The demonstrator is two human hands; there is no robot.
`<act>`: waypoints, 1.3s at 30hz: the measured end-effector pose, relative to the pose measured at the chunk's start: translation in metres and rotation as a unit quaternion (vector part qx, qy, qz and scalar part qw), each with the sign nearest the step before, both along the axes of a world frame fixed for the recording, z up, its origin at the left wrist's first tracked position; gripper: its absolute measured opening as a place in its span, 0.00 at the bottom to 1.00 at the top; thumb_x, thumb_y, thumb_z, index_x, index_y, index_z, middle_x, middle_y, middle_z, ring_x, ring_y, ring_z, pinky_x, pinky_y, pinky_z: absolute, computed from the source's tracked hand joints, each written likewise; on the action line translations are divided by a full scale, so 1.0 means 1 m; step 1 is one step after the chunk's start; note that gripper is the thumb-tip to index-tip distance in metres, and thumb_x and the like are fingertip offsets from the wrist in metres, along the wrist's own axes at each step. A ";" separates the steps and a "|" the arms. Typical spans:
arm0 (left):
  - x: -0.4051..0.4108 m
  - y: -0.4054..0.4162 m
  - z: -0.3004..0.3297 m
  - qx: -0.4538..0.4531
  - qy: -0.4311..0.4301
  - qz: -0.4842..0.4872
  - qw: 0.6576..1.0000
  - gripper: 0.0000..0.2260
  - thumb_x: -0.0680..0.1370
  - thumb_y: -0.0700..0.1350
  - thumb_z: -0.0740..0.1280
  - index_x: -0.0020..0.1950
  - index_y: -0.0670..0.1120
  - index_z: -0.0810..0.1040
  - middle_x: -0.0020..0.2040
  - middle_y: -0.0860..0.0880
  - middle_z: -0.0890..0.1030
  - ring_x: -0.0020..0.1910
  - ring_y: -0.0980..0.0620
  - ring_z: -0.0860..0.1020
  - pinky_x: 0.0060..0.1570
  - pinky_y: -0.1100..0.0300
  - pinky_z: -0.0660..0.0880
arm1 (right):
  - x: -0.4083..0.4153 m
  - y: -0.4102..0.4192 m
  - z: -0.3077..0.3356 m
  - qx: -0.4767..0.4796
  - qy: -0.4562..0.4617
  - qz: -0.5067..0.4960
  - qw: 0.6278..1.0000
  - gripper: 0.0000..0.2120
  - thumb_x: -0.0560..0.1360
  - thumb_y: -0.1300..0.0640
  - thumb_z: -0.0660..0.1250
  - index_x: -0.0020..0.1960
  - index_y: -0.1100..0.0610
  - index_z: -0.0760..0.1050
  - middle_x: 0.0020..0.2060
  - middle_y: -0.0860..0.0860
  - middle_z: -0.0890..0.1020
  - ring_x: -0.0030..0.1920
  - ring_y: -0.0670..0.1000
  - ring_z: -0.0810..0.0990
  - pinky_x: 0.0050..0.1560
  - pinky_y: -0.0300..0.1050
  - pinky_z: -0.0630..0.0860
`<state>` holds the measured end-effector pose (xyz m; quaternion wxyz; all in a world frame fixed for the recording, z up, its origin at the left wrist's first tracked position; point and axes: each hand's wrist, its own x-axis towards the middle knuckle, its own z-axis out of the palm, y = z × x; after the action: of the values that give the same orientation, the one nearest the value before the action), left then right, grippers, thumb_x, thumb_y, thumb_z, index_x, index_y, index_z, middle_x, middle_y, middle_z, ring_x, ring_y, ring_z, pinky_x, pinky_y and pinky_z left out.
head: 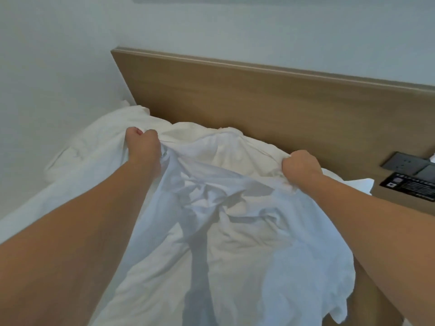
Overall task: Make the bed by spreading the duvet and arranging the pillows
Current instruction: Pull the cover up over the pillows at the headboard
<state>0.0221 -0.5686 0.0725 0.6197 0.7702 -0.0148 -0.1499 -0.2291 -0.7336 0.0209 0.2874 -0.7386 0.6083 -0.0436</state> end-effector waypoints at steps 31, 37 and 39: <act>0.137 0.122 -0.300 0.497 -0.208 -0.464 0.703 0.46 0.70 0.71 0.60 0.75 0.61 0.32 0.77 0.55 0.33 0.77 0.50 0.35 0.67 0.27 0.46 | 0.267 0.106 -0.188 -0.253 0.183 0.446 0.839 0.41 0.76 0.47 0.56 0.77 0.49 0.32 0.76 0.54 0.33 0.76 0.56 0.33 0.74 0.57 0.32; 0.144 0.281 -0.343 0.624 -0.055 -0.504 0.595 0.43 0.68 0.64 0.68 0.76 0.50 0.54 0.76 0.46 0.57 0.73 0.40 0.59 0.62 0.33 0.63 | 0.356 0.230 -0.238 -0.178 0.176 0.614 0.749 0.35 0.77 0.50 0.60 0.79 0.47 0.46 0.79 0.51 0.46 0.78 0.53 0.48 0.75 0.53 0.37; 0.181 0.282 -0.333 0.594 -0.125 -0.496 0.622 0.23 0.74 0.52 0.66 0.66 0.45 0.71 0.65 0.44 0.75 0.63 0.43 0.75 0.58 0.50 0.73 | 0.380 0.258 -0.242 -0.085 0.191 0.636 0.743 0.30 0.78 0.44 0.58 0.77 0.46 0.54 0.77 0.50 0.58 0.75 0.53 0.59 0.76 0.54 0.47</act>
<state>0.2027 -0.2863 -0.2601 -0.1481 0.8579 -0.3794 -0.3131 0.1512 -0.4760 -0.2208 0.0628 -0.9682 0.0330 0.2399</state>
